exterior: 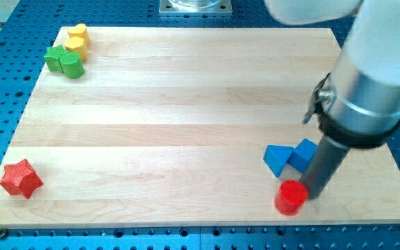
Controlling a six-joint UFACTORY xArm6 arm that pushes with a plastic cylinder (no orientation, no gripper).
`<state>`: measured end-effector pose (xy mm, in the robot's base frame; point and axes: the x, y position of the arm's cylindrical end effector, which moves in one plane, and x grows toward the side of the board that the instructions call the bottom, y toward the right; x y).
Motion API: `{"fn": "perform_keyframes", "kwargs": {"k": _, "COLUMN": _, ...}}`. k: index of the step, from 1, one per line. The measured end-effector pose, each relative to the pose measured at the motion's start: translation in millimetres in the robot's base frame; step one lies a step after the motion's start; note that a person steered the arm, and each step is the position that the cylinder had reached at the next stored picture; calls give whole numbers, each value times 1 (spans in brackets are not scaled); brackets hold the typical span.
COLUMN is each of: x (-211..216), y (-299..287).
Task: Push the red circle into the red star
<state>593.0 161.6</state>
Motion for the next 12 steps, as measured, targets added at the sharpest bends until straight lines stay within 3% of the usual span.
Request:
{"fn": "perform_keyframes", "kwargs": {"k": 1, "x": 11, "y": 27}}
{"fn": "perform_keyframes", "kwargs": {"k": 3, "x": 13, "y": -136}}
{"fn": "perform_keyframes", "kwargs": {"k": 4, "x": 5, "y": -249}}
{"fn": "perform_keyframes", "kwargs": {"k": 5, "x": -16, "y": -292}}
{"fn": "perform_keyframes", "kwargs": {"k": 6, "x": -40, "y": -279}}
{"fn": "perform_keyframes", "kwargs": {"k": 7, "x": -40, "y": -343}}
{"fn": "perform_keyframes", "kwargs": {"k": 8, "x": -33, "y": -284}}
{"fn": "perform_keyframes", "kwargs": {"k": 9, "x": -8, "y": -274}}
{"fn": "perform_keyframes", "kwargs": {"k": 12, "x": -10, "y": -361}}
